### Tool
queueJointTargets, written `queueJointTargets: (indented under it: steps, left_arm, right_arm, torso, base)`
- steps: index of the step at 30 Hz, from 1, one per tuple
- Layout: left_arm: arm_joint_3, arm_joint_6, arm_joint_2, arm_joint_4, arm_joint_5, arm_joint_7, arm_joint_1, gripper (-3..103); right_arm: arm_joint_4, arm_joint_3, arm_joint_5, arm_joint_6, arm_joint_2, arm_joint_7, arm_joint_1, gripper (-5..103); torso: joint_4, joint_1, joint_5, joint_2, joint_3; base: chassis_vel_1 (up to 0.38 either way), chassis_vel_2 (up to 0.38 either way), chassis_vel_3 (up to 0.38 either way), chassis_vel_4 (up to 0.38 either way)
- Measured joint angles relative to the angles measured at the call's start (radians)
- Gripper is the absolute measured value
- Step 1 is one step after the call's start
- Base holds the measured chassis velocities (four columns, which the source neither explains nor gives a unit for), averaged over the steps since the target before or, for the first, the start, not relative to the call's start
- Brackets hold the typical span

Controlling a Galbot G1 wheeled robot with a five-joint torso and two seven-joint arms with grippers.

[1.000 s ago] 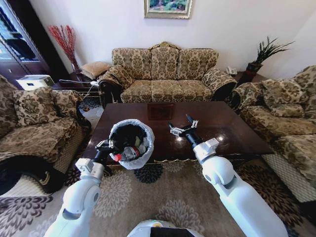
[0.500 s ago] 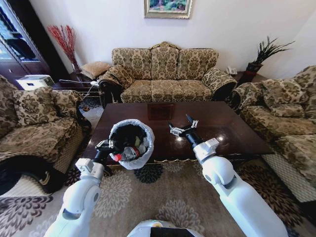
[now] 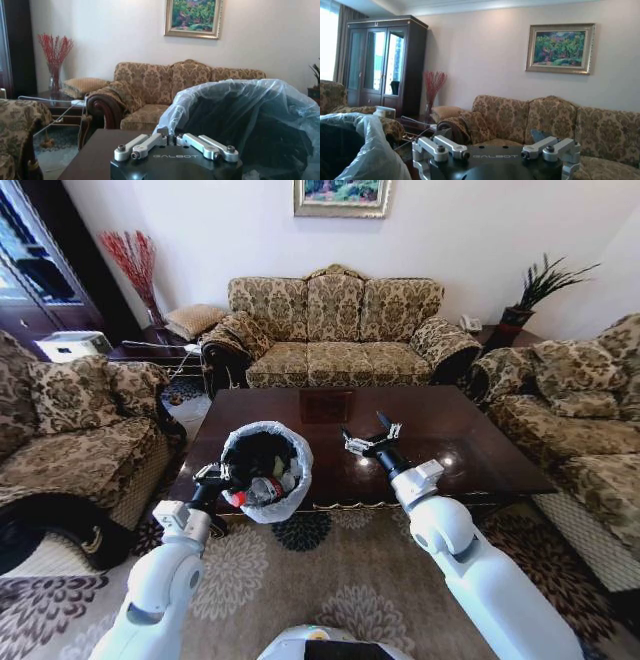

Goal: Move to the front of the table and place the trash on the table into the trash bin.

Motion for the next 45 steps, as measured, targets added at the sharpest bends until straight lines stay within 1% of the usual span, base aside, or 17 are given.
queueJointTargets:
  steps: [10, 12, 17, 25, 26, 27, 28, 29, 31, 32, 33, 36, 37, 38, 40, 45]
  left_arm:
    - [0.000, 0.000, 0.000, 0.000, 0.000, 0.000, 0.000, 3]
    - [0.000, 0.000, 0.000, 0.000, 0.000, 0.000, 0.000, 3]
    - [0.000, 0.000, 0.000, 0.000, 0.000, 0.000, 0.000, 3]
    - [0.000, 0.000, 0.000, 0.000, 0.000, 0.000, 0.000, 3]
    - [0.007, -0.031, -0.005, 0.008, 0.014, 0.004, 0.000, 3]
    - [0.011, -0.049, -0.010, 0.013, 0.025, 0.009, 0.000, 3]
    - [0.011, -0.049, -0.010, 0.013, 0.025, 0.009, 0.000, 3]
    - [0.012, -0.062, -0.011, 0.016, 0.032, 0.014, 0.000, 3]
    - [0.011, -0.085, -0.011, 0.029, 0.026, 0.021, -0.004, 3]
    - [0.011, -0.085, -0.011, 0.029, 0.026, 0.021, -0.004, 3]
    - [0.010, -0.085, -0.011, 0.031, 0.025, 0.022, -0.004, 3]
    - [0.007, -0.085, -0.010, 0.032, 0.025, 0.024, -0.001, 3]
    - [0.007, -0.085, -0.010, 0.032, 0.025, 0.024, -0.001, 3]
    - [0.006, -0.084, -0.010, 0.030, 0.025, 0.024, 0.001, 3]
    - [0.003, -0.077, -0.010, 0.026, 0.025, 0.023, 0.002, 3]
    - [-0.004, -0.069, -0.006, 0.024, 0.026, 0.018, 0.003, 3]
  right_arm:
    - [0.000, 0.000, 0.000, 0.000, 0.000, 0.000, 0.000, 100]
    - [0.000, 0.000, 0.000, 0.000, 0.000, 0.000, 0.000, 100]
    - [0.000, 0.000, 0.000, 0.000, 0.000, 0.000, 0.000, 100]
    - [0.000, 0.000, 0.000, 0.000, 0.000, 0.000, 0.000, 100]
    - [0.000, 0.000, 0.000, 0.000, 0.000, 0.000, -0.001, 100]
    - [0.000, 0.004, 0.000, 0.000, 0.000, 0.000, -0.003, 100]
    - [0.000, 0.004, 0.000, 0.000, 0.000, 0.000, -0.003, 100]
    - [0.001, 0.012, 0.000, -0.001, 0.002, 0.000, -0.009, 100]
    - [0.005, 0.085, -0.001, -0.007, 0.015, 0.002, -0.054, 100]
    - [0.005, 0.085, -0.001, -0.007, 0.015, 0.002, -0.054, 100]
    - [0.007, 0.115, -0.001, -0.009, 0.020, 0.003, -0.073, 100]
    - [0.017, 0.246, -0.004, -0.022, 0.044, 0.010, -0.154, 100]
    - [0.017, 0.246, -0.004, -0.022, 0.044, 0.010, -0.154, 100]
    - [0.019, 0.274, -0.005, -0.025, 0.049, 0.012, -0.172, 100]
    - [0.019, 0.320, 0.012, 0.012, 0.056, -0.011, -0.210, 100]
    - [0.042, 0.339, 0.021, 0.027, 0.064, -0.035, -0.257, 100]
  torso:
    - [0.0001, 0.000, 0.0000, 0.000, 0.000]
    - [0.0005, 0.000, 0.0000, 0.000, 0.000]
    - [-0.0001, 0.000, 0.0000, 0.000, 0.000]
    - [0.0000, 0.000, 0.0000, 0.000, 0.000]
    - [0.0001, 0.000, 0.0003, 0.000, 0.000]
    - [0.0002, 0.000, -0.0004, 0.000, 0.000]
    - [0.0002, 0.000, -0.0004, 0.000, 0.000]
    - [0.0002, 0.000, 0.0001, 0.000, 0.000]
    - [0.0001, 0.000, 0.0000, 0.000, 0.000]
    - [0.0001, 0.000, 0.0000, 0.000, 0.000]
    - [0.0000, 0.000, 0.0000, 0.000, 0.000]
    - [0.0000, 0.000, 0.0002, 0.000, 0.000]
    - [0.0000, 0.000, 0.0002, 0.000, 0.000]
    - [-0.0003, 0.000, 0.0000, 0.000, 0.000]
    - [-0.0003, 0.000, 0.0002, 0.000, 0.000]
    - [0.0002, 0.000, 0.0000, 0.000, 0.000]
  base:
    - [0.017, 0.016, 0.013, 0.012]
    - [0.024, 0.029, 0.016, 0.017]
    - [0.000, 0.000, 0.000, 0.000]
    - [0.000, 0.000, 0.000, 0.000]
    - [0.000, 0.000, 0.000, 0.000]
    - [0.000, 0.000, 0.000, 0.000]
    - [0.000, 0.000, 0.000, 0.000]
    - [0.000, 0.000, 0.000, 0.000]
    - [0.000, 0.000, 0.000, 0.000]
    - [0.000, 0.000, 0.000, 0.000]
    - [0.000, 0.000, 0.000, 0.000]
    - [0.000, 0.000, 0.000, 0.000]
    - [0.000, 0.000, 0.000, 0.000]
    - [0.000, 0.000, 0.000, 0.000]
    - [0.000, 0.000, 0.000, 0.000]
    - [0.000, 0.000, 0.000, 0.000]
